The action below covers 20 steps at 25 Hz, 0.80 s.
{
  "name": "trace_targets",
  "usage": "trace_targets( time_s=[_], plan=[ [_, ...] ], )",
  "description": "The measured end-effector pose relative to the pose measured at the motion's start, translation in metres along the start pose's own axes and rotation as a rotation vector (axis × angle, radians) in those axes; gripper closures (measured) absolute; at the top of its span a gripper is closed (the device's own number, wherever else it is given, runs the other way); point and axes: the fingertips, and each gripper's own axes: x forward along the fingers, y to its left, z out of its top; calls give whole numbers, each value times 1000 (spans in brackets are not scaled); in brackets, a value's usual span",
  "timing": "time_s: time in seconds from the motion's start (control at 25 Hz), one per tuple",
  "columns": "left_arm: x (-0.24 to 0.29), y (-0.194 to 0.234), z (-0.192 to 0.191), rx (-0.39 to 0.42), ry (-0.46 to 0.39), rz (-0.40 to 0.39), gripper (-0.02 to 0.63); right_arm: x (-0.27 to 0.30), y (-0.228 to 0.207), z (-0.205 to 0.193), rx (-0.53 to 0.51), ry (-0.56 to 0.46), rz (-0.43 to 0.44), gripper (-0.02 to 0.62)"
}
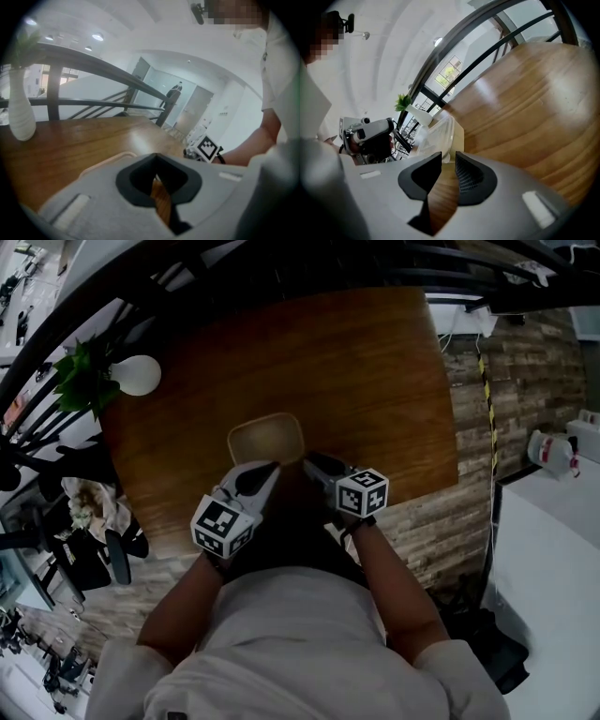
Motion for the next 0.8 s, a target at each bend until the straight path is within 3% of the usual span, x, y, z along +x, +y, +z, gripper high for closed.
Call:
trace_targets(
  time_s=[0.8],
  plan=[
    [1,11,-9,-14,26,22,603,7,0,-3,-9,1,6,574]
  ],
)
